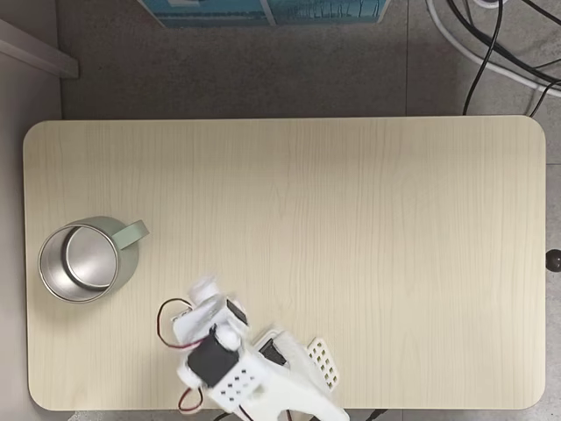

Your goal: Grasp a dressing and put it in the cup.

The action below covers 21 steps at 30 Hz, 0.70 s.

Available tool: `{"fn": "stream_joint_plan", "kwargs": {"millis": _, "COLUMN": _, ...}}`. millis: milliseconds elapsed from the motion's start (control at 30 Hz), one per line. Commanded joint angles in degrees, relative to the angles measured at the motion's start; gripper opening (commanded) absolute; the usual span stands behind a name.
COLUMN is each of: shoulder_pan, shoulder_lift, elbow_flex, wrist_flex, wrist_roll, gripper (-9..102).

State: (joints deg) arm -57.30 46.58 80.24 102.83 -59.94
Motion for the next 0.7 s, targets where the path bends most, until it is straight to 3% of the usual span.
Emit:
{"fn": "stream_joint_plan", "kwargs": {"millis": 0, "shoulder_pan": -2.29, "shoulder_lift": 6.77, "elbow_flex": 8.26, "wrist_flex": -0.97, "wrist_roll": 6.42, "gripper": 0}}
{"fn": "stream_joint_plan", "kwargs": {"millis": 267, "shoulder_pan": -5.01, "shoulder_lift": 20.65, "elbow_flex": 11.69, "wrist_flex": -18.63, "wrist_roll": 26.19, "gripper": 0}}
{"fn": "stream_joint_plan", "kwargs": {"millis": 667, "shoulder_pan": -10.2, "shoulder_lift": 37.62, "elbow_flex": 13.62, "wrist_flex": -33.49, "wrist_roll": 38.94, "gripper": 0}}
